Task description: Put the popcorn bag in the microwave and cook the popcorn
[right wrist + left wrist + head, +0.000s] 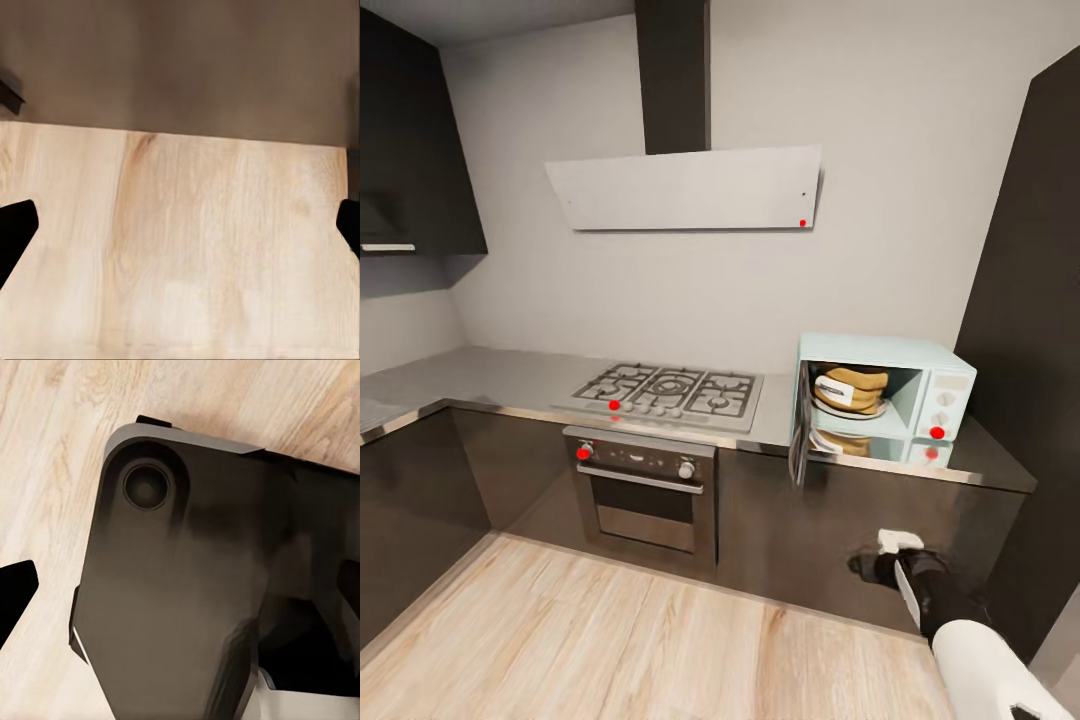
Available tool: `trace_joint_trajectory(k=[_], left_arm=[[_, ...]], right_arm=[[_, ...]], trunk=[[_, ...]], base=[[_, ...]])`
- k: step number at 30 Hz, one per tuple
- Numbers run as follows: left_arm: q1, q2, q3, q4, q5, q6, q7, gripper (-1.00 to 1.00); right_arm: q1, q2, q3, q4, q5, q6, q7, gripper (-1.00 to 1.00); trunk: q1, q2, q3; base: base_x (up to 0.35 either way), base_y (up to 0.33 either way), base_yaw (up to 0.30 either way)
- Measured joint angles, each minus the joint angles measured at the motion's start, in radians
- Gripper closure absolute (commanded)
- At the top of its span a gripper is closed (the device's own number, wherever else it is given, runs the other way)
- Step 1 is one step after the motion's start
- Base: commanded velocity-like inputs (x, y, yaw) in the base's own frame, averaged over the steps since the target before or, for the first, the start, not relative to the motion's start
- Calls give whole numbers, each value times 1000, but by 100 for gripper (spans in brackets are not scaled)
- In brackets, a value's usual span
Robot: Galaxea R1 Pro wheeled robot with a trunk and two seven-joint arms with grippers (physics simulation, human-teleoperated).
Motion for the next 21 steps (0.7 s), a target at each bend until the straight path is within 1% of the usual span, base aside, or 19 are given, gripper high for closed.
trace_joint_trajectory(k=[3,4,6,9,12,13,14,15,16,17,18,19,21], left_arm=[[0,0,1,0,0,0,0,-100],[0,1,1,0,0,0,0,-100],[0,1,1,0,1,0,0,-100],[0,1,1,0,2,0,0,-100],[0,1,1,0,2,0,1,-100],[0,1,1,0,2,0,2,-100],[0,1,1,0,2,0,3,-100],[0,1,1,0,2,0,3,-100],[0,1,1,0,2,1,4,-100],[0,1,1,-1,2,1,4,-100],[0,0,0,-1,1,1,4,-100],[0,0,0,-1,0,2,3,-100],[0,0,-2,-1,-2,1,3,-100]], right_arm=[[0,-2,2,115,0,-41,-2,-100],[0,-11,2,171,1,-67,-4,-100],[0,-27,2,246,1,-106,-7,-100],[-1,-32,3,322,0,-146,-9,-100],[-1,-43,4,435,3,-202,-31,-100],[0,-51,6,505,22,-238,-61,-100],[5,-53,6,531,41,-261,-80,-100],[26,-53,6,546,60,-289,-94,-100],[76,-52,6,559,78,-343,-107,-100],[130,-53,6,564,85,-389,-113,-100],[202,-54,5,569,93,-477,-119,-100],[260,-55,5,570,96,-518,-122,-100],[299,-55,5,571,97,-544,-125,-100]], trunk=[[0,0,0],[0,0,0],[0,0,0],[0,0,0],[0,0,0],[0,0,0],[0,0,0],[0,0,0],[0,0,0],[0,0,0],[0,0,0],[0,0,0],[0,0,0]], base=[[0,0,0],[0,0,0],[0,0,0],[0,0,0],[0,0,0],[0,0,0],[0,0,0],[0,0,0],[0,0,0],[0,0,0],[0,0,0],[0,0,0],[0,0,0]])
